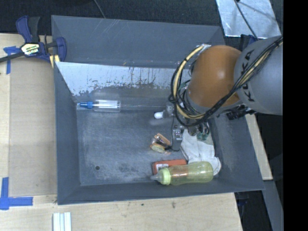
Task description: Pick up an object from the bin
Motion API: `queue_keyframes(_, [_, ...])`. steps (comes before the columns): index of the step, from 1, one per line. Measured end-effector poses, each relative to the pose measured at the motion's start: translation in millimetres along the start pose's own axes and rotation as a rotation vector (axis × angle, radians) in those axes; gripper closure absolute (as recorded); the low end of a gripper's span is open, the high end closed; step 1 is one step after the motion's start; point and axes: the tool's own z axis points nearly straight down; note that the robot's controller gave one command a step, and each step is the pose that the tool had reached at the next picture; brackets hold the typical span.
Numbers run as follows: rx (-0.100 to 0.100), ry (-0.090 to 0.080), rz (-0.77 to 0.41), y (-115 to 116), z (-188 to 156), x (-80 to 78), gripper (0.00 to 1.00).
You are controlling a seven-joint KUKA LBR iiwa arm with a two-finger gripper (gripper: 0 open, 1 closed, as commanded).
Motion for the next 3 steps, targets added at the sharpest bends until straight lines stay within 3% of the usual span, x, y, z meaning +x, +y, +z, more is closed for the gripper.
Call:
queue_keyframes(1, [-0.001, 0.01, -0.078, -17, 39, -1.9, 0.0])
queue_keyframes(2, [-0.002, -0.008, -0.208, -47, 68, -18.3, 1.0])
queue_keyframes(3, [-0.002, -0.007, -0.207, -48, 68, -18.2, 1.0])
